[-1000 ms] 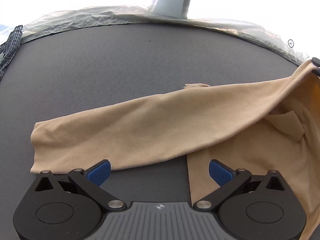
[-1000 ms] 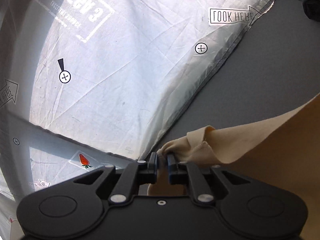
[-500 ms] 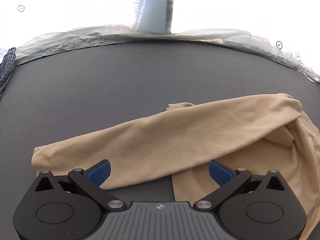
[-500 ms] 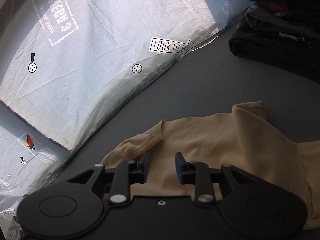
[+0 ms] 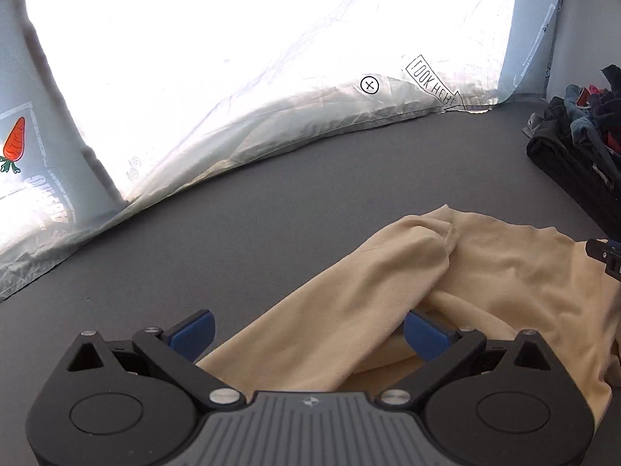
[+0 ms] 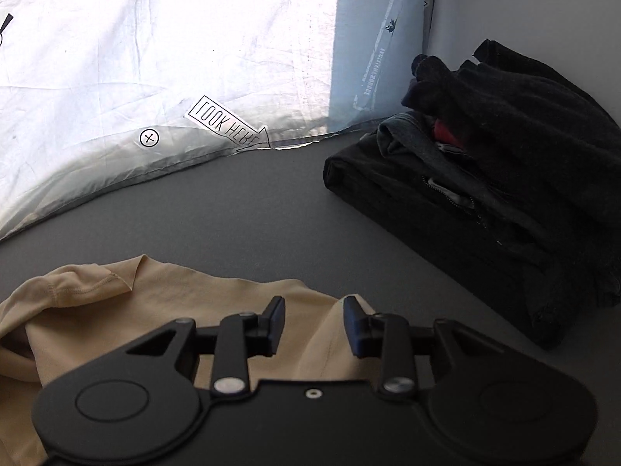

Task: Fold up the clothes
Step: 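Grasp the shirt edge with the left gripper while the right gripper holds another edge, then lift the shirt with both grippers and shake it out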

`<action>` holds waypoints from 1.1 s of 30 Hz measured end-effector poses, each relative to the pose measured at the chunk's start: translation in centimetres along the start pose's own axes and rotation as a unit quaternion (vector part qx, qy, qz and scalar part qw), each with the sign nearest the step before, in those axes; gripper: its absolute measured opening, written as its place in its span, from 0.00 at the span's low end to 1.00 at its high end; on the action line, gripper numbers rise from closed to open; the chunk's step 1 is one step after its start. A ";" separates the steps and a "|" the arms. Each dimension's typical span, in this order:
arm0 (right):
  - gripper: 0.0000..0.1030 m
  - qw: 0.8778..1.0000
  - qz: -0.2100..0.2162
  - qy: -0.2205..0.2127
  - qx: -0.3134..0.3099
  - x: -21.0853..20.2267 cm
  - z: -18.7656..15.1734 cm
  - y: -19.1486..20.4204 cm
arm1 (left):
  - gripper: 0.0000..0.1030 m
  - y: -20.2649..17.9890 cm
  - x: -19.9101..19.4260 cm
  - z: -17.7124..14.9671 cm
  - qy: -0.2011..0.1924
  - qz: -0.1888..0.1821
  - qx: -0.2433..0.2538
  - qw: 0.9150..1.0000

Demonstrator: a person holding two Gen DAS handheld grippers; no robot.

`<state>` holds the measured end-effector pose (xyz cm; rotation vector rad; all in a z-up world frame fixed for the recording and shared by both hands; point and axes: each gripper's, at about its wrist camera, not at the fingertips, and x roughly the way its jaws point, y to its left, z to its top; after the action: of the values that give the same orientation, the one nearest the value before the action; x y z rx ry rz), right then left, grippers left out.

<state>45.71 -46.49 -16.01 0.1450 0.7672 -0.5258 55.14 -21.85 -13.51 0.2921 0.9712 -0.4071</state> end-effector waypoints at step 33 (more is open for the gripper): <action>0.09 0.966 0.064 -0.223 -0.110 -11.3 2.6 1.7 | 0.10 5.5 -12.8 3.0 -0.201 -0.006 -0.100 0.974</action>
<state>41.40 -41.31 -6.46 -0.1286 0.3670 -0.3292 53.46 -15.57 -0.80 0.0172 0.6088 -0.3588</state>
